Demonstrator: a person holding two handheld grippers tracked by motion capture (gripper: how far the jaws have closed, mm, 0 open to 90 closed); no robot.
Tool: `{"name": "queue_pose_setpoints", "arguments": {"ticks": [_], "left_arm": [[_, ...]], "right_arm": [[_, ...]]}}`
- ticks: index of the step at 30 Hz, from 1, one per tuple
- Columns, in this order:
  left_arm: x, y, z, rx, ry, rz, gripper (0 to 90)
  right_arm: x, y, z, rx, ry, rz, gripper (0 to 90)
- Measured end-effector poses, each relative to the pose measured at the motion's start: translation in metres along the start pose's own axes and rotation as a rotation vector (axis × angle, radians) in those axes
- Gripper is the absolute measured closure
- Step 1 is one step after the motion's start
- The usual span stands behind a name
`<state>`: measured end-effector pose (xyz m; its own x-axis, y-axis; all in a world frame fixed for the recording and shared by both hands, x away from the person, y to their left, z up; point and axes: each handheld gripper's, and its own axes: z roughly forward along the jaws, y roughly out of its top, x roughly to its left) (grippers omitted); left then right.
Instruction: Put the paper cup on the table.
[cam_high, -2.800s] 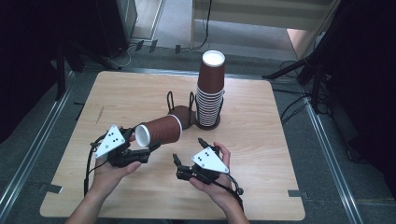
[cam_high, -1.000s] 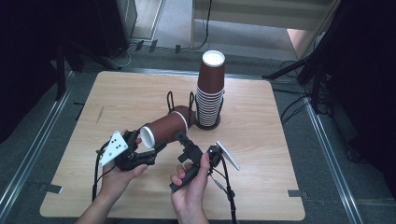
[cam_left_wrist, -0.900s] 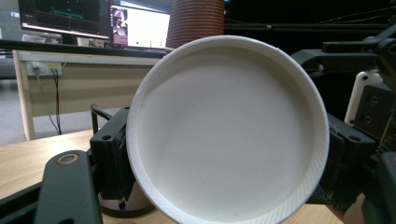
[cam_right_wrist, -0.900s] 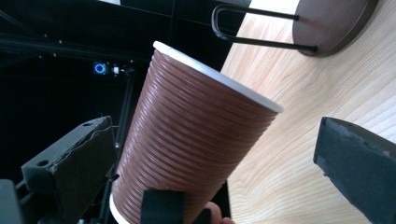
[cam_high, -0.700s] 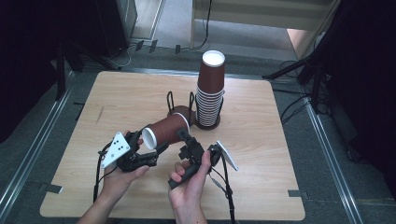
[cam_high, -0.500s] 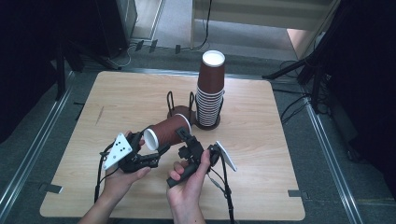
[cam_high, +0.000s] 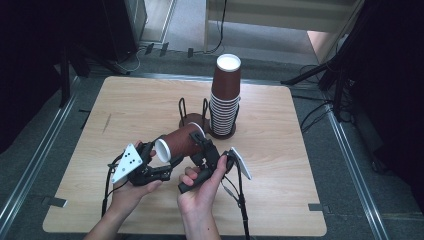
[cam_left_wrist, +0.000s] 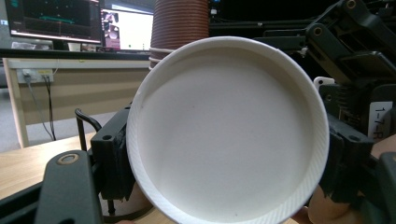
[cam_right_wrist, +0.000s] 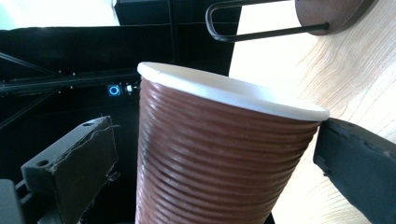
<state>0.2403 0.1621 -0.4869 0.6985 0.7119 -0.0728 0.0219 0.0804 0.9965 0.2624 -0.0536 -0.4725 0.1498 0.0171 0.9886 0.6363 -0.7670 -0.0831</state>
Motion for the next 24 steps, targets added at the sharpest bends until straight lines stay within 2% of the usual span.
{"name": "queue_pose_setpoints", "arguments": {"ticks": [10, 24], "left_arm": [[-0.003, -0.001, 0.001, 0.002, -0.015, 0.012, 22.8], [-0.005, -0.001, 0.002, 0.008, -0.042, 0.018, 22.9]], "right_arm": [[-0.004, 0.002, 0.008, 0.016, -0.012, 0.024, 0.0], [-0.007, 0.005, 0.018, 0.056, 0.018, 0.057, 0.0]]}}
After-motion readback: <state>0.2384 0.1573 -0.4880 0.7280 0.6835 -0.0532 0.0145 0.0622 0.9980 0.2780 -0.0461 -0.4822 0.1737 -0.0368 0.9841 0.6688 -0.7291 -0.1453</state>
